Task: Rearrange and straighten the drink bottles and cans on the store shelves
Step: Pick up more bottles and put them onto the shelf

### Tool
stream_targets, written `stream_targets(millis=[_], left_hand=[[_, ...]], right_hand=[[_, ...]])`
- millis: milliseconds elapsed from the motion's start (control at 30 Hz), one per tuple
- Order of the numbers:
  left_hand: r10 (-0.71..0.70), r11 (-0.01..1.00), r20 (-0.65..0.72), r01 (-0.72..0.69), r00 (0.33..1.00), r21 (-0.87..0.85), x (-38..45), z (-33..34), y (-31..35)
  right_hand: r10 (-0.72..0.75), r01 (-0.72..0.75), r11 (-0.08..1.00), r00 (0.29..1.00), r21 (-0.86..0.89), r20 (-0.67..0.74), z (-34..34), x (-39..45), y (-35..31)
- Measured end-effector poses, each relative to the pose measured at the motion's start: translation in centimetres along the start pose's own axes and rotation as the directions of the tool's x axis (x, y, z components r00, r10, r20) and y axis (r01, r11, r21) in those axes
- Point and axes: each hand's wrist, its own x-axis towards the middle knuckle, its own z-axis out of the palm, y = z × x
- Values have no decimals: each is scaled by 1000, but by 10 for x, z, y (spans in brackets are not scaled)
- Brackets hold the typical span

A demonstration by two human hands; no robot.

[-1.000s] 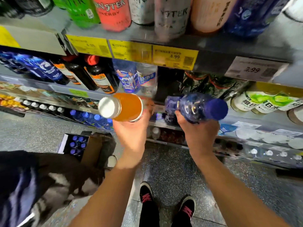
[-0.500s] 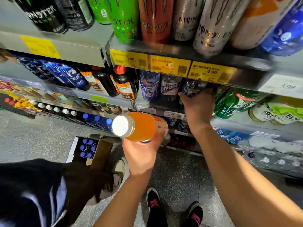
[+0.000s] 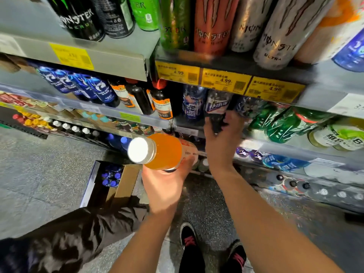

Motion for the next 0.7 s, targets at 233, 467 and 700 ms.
stream_targets(millis=[233, 467, 700], left_hand=[[-54, 999, -84, 54, 995, -2, 10, -23, -1], [-40, 999, -79, 39, 996, -8, 12, -37, -13], [-123, 991, -33, 121, 992, -54, 2, -30, -11]], right_hand=[[126, -123, 985, 992, -123, 10, 42, 28, -3], [185, -191, 980, 978, -57, -95, 57, 42, 0], [236, -218, 966, 963, 140, -130, 49, 27, -1]])
